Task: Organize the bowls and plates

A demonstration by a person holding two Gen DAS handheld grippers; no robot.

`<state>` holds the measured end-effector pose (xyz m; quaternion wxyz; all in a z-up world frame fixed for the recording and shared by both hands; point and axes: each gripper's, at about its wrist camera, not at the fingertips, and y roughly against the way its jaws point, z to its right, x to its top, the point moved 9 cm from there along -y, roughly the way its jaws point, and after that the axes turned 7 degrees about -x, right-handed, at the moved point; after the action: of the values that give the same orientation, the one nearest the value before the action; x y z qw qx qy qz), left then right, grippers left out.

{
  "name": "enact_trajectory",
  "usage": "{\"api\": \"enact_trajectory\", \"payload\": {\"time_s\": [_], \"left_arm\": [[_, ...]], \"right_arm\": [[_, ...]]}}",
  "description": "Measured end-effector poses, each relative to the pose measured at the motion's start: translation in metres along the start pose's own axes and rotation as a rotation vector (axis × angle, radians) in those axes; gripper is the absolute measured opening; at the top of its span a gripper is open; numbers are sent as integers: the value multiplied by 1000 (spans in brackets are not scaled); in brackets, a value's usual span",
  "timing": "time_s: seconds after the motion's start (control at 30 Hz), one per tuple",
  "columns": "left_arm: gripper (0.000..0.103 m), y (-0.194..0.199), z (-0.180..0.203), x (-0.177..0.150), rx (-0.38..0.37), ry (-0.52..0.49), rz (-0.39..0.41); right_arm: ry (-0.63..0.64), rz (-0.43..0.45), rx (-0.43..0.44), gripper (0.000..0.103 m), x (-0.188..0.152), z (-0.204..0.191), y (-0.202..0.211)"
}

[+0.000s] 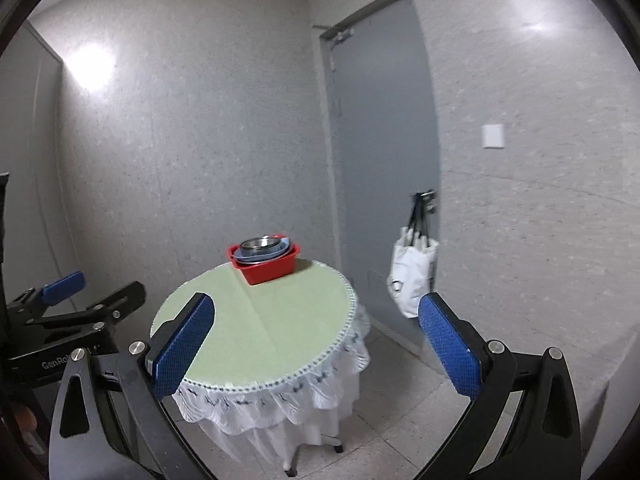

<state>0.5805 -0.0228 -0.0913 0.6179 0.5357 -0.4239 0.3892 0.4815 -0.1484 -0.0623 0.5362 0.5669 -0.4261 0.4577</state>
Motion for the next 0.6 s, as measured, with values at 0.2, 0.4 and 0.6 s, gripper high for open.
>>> {"api": "enact_trajectory", "payload": {"time_s": [0.2,0.4,0.6], "left_arm": [[102,110,29,-15,-15,-33,0],[102,219,28,-39,-13,-66,23],[102,312,16,-63,-24,-67,26]], "right_arm": [[-4,7,-33,103,-19,12,84],[9,19,-81,103,-36,3,165],[8,-1,-120,103,-56,-17,239]]}}
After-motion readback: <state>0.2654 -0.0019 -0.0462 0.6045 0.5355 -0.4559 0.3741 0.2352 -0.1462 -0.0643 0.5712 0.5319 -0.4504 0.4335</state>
